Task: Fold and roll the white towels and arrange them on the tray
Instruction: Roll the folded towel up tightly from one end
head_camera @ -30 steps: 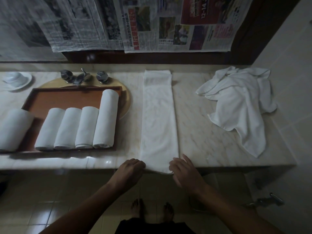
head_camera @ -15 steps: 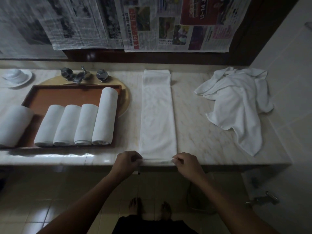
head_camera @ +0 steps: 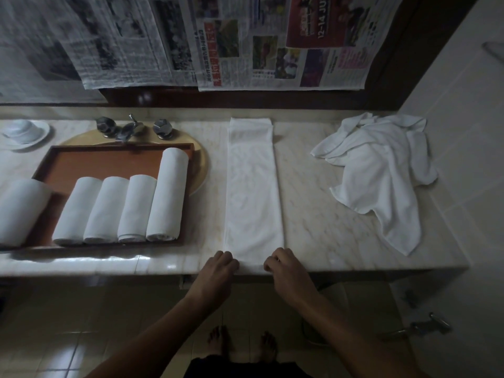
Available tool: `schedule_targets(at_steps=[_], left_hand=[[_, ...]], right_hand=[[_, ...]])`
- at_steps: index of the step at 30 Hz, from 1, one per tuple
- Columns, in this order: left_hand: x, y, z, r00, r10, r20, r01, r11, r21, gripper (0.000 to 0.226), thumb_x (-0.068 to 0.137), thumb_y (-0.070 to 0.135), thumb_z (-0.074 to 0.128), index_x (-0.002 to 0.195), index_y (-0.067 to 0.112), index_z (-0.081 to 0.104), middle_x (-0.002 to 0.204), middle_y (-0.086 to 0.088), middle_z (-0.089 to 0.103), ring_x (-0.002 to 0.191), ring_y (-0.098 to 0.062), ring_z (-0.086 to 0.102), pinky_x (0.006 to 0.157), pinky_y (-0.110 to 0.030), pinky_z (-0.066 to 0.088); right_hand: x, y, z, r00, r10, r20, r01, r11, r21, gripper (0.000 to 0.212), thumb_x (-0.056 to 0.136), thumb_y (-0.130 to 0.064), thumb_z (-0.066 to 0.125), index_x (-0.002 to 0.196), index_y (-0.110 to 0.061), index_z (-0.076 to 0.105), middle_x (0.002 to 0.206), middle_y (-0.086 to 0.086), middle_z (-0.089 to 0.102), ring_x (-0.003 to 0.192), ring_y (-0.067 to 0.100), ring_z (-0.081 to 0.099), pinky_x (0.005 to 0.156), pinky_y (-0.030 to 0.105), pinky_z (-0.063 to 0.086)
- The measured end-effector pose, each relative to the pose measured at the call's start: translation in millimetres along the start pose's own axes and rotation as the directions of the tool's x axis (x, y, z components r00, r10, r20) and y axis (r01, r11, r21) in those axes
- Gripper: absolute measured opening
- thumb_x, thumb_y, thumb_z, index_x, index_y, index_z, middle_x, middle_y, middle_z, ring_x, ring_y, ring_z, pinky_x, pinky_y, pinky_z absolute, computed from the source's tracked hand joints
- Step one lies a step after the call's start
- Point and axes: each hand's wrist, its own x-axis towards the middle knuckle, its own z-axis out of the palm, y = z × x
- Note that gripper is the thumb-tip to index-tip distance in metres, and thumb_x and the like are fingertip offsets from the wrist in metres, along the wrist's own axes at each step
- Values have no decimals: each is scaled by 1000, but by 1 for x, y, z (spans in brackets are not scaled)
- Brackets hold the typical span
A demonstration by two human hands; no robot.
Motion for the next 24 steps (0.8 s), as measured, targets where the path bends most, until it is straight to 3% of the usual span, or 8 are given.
schedule_targets(at_steps=[5,9,13,16,19,22,24], left_hand=[[-3,-6,3,997,77,15,-78,995,62,39,62,2,78,93,17,60,94,-1,52,80,-22,47,61,-34,44],[4,-14,1,994,99,53,-103,991,87,44,59,5,82,95,20,63,94,3,56,84,-19,51,65,-33,48],[6,-17,-5,997,82,9,-82,996,24,26,69,5,59,91,17,66,86,1,61,76,-22,54,62,-33,45],[11,-17,-14,992,-129,14,129,978,-161,26,78,3,61,96,15,74,89,2,72,83,-18,62,71,-27,47],[22,-21,-29,931,-349,104,363,863,-351,19,81,12,76,98,20,80,89,10,76,80,0,66,70,-6,43],[34,-31,-38,851,-465,244,523,718,-459,12,83,16,82,95,20,82,85,7,77,77,0,68,63,-7,45],[37,-33,-38,816,-516,261,572,652,-498,10,82,14,83,91,17,83,80,6,76,72,-1,66,59,-8,44]], right_hand=[[-7,3,-5,994,-80,73,85,994,-71,36,81,-9,59,114,-21,58,115,-2,53,101,19,48,82,31,50],[-1,11,-4,991,-103,87,112,988,-103,46,75,0,64,114,-22,58,112,-2,56,97,20,52,77,33,51],[2,14,-11,995,-88,57,91,994,-57,40,85,3,60,115,-24,63,115,-6,63,101,16,54,83,30,45],[6,20,-23,996,19,83,-26,997,76,28,99,-8,58,120,-23,67,119,-7,65,108,11,55,92,27,45],[14,27,-32,972,189,143,-220,943,251,20,100,-20,64,118,-25,72,115,-9,71,103,4,62,88,17,48],[21,34,-33,941,291,174,-336,871,359,18,97,-26,70,114,-28,76,108,-14,75,95,-4,65,78,3,43],[25,34,-32,931,315,185,-363,853,375,17,95,-27,72,112,-28,77,105,-14,75,91,-4,65,78,5,47]])
